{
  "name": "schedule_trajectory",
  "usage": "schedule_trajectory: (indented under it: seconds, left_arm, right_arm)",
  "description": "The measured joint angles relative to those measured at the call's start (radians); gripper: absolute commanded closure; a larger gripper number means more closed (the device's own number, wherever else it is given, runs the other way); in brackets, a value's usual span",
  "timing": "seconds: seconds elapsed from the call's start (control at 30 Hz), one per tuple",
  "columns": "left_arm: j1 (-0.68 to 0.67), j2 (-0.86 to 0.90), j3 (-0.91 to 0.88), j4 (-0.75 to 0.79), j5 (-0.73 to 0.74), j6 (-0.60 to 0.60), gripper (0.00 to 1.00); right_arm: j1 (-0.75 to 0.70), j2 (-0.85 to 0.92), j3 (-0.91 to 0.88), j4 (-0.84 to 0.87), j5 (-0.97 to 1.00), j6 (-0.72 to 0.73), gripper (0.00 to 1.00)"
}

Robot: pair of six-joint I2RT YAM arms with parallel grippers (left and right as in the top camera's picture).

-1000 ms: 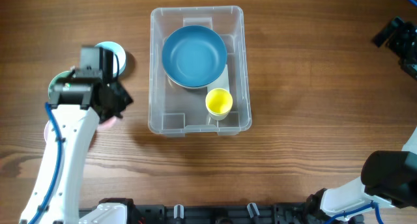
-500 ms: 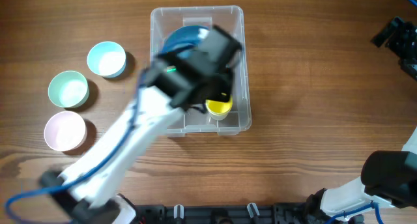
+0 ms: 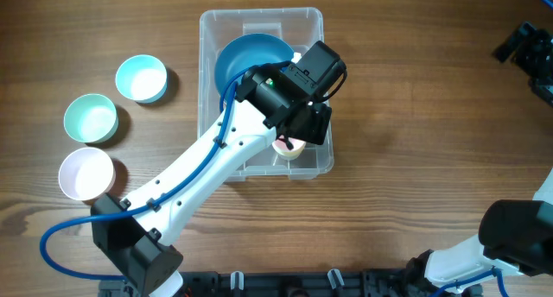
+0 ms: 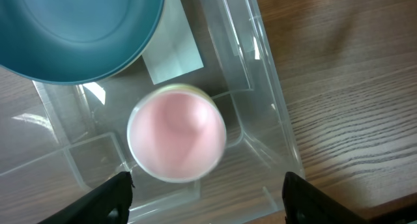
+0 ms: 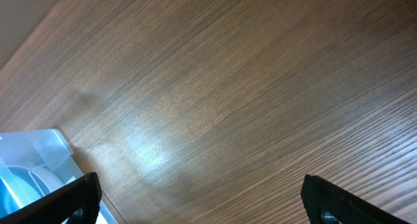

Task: Pack container
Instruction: 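Stack the pink cup onto the yellow cup in the bin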

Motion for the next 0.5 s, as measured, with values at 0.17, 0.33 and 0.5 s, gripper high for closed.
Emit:
schedule_trajectory:
  seconds: [0.17, 0.33, 0.5]
  left_arm:
    - [0.023, -0.007, 0.000, -0.035, -0.013, 0.001, 0.10]
    - [0.208, -0.133, -0.002, -0.068, -0.068, 0.001, 0.08]
    - [0.565, -0.256, 0.002, 0.075, -0.103, 0.001, 0.10]
  right_arm:
    - [0.000, 0.000, 0.000, 0.000, 0.000, 0.000, 0.01]
    - [0.000, 0.000, 0.000, 0.000, 0.000, 0.000, 0.01]
    - [0.000, 0.000, 0.000, -0.002, 0.000, 0.000, 0.01]
